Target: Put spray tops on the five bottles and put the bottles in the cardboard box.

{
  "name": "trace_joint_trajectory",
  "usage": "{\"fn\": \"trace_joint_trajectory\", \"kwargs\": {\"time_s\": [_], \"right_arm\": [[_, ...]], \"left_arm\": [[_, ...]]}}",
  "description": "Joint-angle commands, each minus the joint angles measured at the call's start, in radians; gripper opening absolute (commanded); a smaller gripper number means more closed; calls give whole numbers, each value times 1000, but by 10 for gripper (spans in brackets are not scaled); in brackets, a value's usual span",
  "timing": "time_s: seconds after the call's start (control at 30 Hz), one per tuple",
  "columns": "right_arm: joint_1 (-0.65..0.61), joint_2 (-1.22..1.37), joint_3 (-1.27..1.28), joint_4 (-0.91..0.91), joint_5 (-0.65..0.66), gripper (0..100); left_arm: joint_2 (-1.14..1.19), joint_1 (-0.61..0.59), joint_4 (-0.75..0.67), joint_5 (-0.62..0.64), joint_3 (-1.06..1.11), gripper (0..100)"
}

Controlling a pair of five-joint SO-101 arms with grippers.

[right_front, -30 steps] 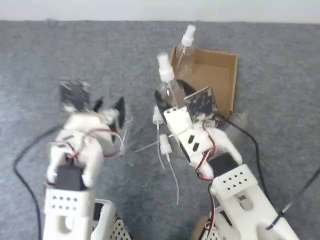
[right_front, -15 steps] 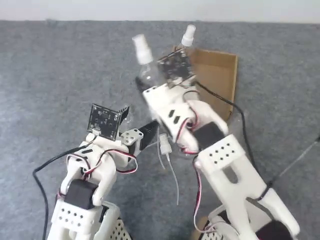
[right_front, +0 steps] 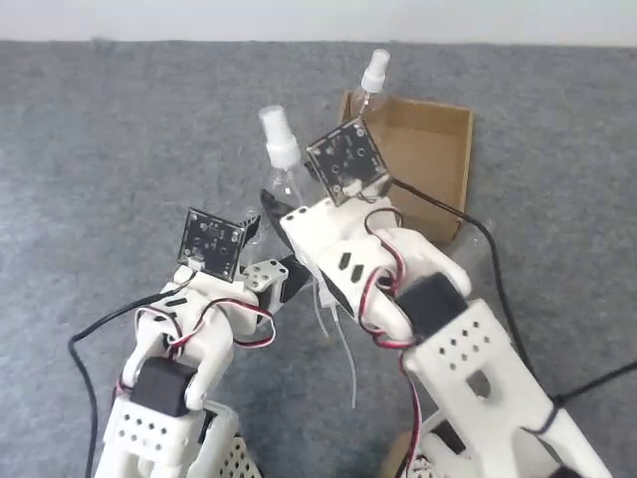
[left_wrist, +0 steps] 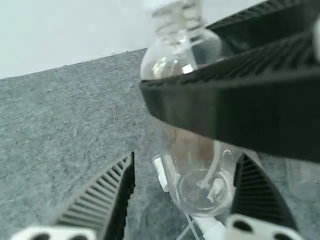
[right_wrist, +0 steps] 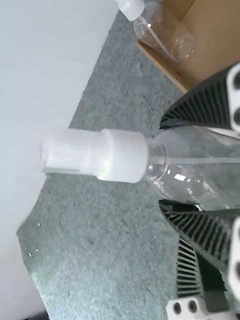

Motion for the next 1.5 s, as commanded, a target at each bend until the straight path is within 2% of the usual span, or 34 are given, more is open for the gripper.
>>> {"fn": "trace_joint_trajectory", "kwargs": {"time_s": [0.0,0.2,0.33,0.47,0.6,1.07,1.47], "right_arm": [[-1,-99,-66,62,-8,6],[51,-104,-57,53,20,6],[226,-104,-57,-42,98,6],[412,-65,-57,-136,118,6],[515,62,-57,-257,120,6],[608,553,-78,-740,120,6],[624,892,-336,-786,114,6]], "left_arm": [[-17,0,-31,-3,-8,291],[-23,0,-29,-3,-4,291],[-23,0,-28,-3,-4,291],[-23,0,-29,-3,-4,290],[-23,0,-29,-3,-2,290],[-23,2,-31,-3,12,290],[-23,2,-31,-3,12,290]]}}
